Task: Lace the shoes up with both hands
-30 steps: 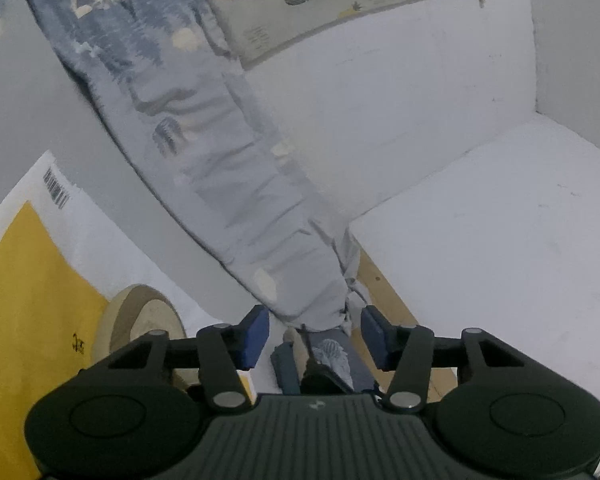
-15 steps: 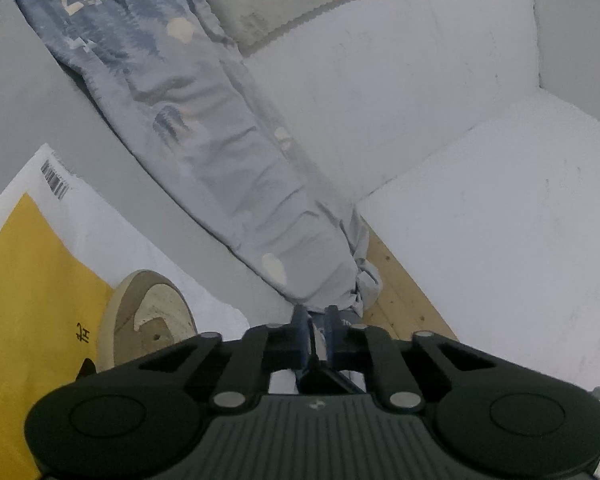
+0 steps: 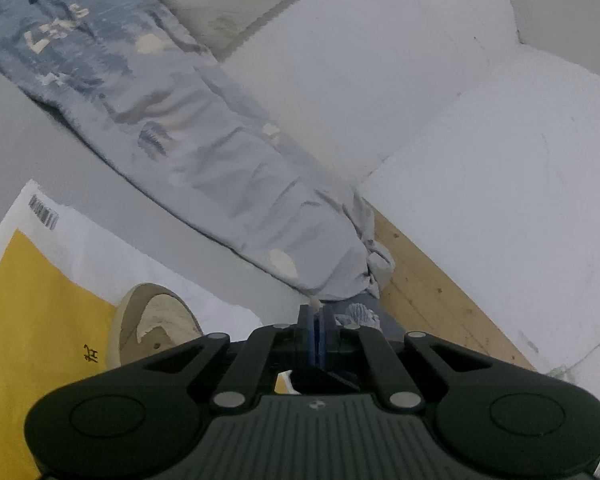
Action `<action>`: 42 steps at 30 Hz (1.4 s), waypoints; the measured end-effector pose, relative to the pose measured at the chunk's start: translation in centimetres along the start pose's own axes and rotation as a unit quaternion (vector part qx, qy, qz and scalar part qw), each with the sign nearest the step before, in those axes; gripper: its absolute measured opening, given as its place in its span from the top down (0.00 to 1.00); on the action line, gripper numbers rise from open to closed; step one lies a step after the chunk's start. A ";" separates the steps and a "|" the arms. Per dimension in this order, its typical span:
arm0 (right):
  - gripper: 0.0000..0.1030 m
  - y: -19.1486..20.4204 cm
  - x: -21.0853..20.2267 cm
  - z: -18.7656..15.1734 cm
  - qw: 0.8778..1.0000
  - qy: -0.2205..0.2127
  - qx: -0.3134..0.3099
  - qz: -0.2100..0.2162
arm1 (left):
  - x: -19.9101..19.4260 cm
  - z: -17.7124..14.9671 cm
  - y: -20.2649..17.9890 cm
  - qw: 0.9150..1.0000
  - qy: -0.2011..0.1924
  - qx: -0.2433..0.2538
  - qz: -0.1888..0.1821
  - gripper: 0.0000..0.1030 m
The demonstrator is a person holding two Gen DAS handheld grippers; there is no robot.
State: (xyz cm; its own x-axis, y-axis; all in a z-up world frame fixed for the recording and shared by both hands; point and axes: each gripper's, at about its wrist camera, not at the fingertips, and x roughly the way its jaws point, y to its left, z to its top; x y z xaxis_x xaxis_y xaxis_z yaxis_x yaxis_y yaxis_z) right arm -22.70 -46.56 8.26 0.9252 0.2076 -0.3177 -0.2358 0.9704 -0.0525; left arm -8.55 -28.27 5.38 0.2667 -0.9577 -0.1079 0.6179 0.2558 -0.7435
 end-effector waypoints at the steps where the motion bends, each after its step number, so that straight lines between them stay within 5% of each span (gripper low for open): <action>1: 0.95 0.0 0.0 0.0 1.000 -0.001 0.001 0.002 | 0.0 0.0 -0.1 1.000 0.001 0.003 0.000 1.00; 12: 0.98 -0.2 0.1 0.1 1.000 -0.004 0.001 -0.022 | 0.0 -0.2 -0.9 1.000 0.002 0.018 0.011 1.00; 15: 0.98 -0.7 -0.3 0.2 0.999 -0.007 -0.006 -0.034 | -0.3 0.0 -0.8 1.000 -0.009 0.011 0.020 0.86; 17: 0.98 -1.5 -0.9 0.2 0.999 -0.014 -0.007 -0.051 | -0.7 0.2 -0.6 0.999 -0.018 0.004 0.030 0.74; 26: 0.98 -7.6 -5.0 -0.3 0.982 -0.025 0.008 -0.185 | -1.9 1.0 0.2 0.998 -0.012 0.005 0.058 0.71; 30: 0.98 -6.5 -4.3 -0.7 0.974 0.000 -0.102 -0.201 | -1.8 1.1 -0.1 0.998 -0.011 0.007 0.058 0.71; 38: 0.98 -4.6 -0.8 -1.9 0.958 0.074 -0.249 -0.122 | -1.8 1.1 0.3 0.998 -0.008 0.012 0.066 0.71; 42: 0.98 -3.9 1.0 -3.3 0.935 0.108 -0.330 -0.075 | -1.6 1.0 0.5 0.997 -0.004 0.012 0.073 0.71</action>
State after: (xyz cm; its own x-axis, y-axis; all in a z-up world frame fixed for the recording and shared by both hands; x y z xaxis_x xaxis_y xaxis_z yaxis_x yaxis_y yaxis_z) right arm -21.81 -50.56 4.97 0.8972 -0.0235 -0.4409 -0.3072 0.6840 -0.6616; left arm -7.90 -26.52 5.86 0.3598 -0.9094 -0.2085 0.5900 0.3949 -0.7043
